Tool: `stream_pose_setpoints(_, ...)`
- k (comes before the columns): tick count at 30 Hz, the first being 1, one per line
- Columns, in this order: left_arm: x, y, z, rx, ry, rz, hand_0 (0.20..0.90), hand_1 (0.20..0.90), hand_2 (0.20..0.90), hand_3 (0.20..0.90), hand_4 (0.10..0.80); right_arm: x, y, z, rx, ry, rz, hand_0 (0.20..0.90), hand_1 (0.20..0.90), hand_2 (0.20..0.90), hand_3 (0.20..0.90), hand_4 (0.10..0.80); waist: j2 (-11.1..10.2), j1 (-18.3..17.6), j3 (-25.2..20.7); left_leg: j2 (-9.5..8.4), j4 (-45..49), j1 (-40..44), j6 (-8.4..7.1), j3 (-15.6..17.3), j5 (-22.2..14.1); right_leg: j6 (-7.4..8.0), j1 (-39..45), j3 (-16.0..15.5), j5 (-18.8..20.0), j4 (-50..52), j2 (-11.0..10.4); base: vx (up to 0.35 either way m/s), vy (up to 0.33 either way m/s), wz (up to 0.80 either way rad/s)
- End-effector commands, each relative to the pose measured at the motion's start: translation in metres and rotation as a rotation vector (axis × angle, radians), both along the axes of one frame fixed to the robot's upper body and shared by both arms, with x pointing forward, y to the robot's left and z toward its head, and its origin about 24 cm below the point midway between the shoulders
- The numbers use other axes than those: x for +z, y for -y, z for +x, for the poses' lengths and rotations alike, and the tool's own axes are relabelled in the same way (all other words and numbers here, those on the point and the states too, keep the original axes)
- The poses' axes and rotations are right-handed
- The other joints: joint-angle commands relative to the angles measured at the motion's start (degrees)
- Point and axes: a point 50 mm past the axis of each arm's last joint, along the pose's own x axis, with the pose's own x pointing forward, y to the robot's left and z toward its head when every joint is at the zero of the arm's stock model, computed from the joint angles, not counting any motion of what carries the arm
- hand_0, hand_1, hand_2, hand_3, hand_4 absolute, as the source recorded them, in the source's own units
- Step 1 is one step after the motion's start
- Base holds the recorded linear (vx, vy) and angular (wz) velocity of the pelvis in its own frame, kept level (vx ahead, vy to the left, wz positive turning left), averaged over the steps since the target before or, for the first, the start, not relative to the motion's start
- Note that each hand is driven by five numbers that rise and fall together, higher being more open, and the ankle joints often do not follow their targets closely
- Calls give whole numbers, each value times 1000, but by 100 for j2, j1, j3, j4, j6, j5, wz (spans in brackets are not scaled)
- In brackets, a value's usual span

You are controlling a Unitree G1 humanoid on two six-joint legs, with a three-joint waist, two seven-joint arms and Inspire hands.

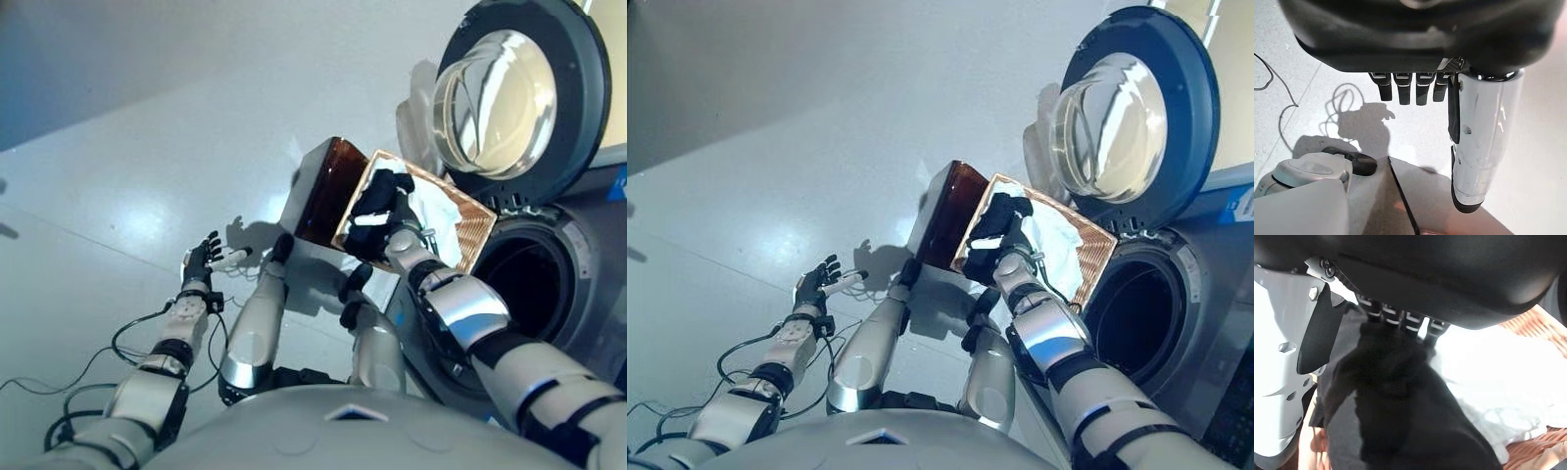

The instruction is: Pick up the clothes and place them into the washing machine

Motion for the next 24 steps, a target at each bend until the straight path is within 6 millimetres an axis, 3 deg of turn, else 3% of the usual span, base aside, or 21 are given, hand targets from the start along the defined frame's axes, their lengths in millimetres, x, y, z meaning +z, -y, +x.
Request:
stream_pose_setpoints(1,17,-16,9,-1,96,51,900,900,900,900,800,8,-2,7,21,8,-44,900,900,900,900,800,212,185,84,-428,389,-341,15,332,-167,17,38,245,259,-3,-179,-58,16,10)
stream_pose_setpoints(3,18,-17,8,-1,101,49,900,900,900,900,800,12,0,10,16,17,-52,900,900,900,900,800,280,218,126,-409,465,-330,7,323,-344,48,3,307,109,124,-157,11,4,13)
stream_pose_setpoints(10,20,-20,2,-5,118,45,900,900,900,900,800,23,8,19,13,38,-76,900,900,900,900,800,383,209,197,-442,512,-480,49,358,-330,49,-231,391,134,240,-204,-10,12,2)
stream_pose_setpoints(11,20,-21,1,-4,119,43,900,900,900,900,800,25,9,21,12,44,-76,453,453,453,453,480,390,206,196,-442,520,-501,52,363,-331,48,-254,397,136,248,-212,0,0,0)
stream_pose_setpoints(12,21,-22,1,0,125,41,900,900,900,900,800,27,11,22,10,49,-78,200,200,200,200,300,393,201,194,-447,522,-513,56,363,-329,49,-276,410,137,260,-209,0,0,0)
stream_pose_setpoints(24,18,-29,-3,16,101,59,900,900,900,900,800,30,17,23,8,63,-120,200,200,200,200,300,337,64,151,-419,553,-564,84,433,-358,34,-416,511,152,332,-193,-4,1,-2)
